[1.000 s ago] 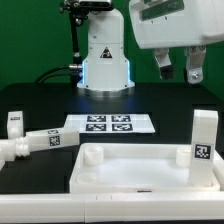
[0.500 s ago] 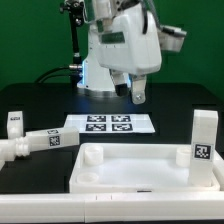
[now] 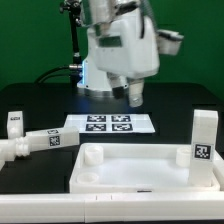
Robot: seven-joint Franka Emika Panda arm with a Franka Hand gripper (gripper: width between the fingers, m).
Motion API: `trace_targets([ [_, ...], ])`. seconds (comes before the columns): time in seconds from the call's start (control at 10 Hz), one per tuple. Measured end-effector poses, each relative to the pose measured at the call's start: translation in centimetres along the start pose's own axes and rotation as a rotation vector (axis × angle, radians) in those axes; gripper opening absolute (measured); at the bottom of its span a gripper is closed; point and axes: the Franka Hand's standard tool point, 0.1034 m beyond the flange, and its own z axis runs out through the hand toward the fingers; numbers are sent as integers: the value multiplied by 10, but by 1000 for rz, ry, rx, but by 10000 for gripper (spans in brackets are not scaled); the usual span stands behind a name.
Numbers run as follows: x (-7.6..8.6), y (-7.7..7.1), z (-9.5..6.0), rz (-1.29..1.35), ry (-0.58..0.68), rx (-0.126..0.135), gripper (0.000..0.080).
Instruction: Assemble desk
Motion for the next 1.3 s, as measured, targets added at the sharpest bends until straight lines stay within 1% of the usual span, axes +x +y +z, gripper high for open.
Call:
trace_targets([
  [0.1, 14, 20, 6, -3, 5, -7, 649],
  [0.2, 22, 37, 12, 39, 18, -8, 649],
  [0.3, 20, 35, 13, 43, 26, -1, 649],
  [0.4, 19, 34, 13, 35, 26, -1, 649],
  [0.6, 23, 37, 14, 7, 32, 1, 649],
  [0.7, 36, 56, 20, -35, 43, 5, 649],
  [0.8, 50, 78, 24, -59, 35, -8, 649],
  [0.9, 66, 95, 28, -72, 31, -14, 649],
  [1.0, 77, 100, 32, -62, 51, -19, 649],
  [1.1, 80, 101, 36, -67, 77, -23, 649],
  [1.3, 79, 101, 37, -70, 73, -26, 649],
])
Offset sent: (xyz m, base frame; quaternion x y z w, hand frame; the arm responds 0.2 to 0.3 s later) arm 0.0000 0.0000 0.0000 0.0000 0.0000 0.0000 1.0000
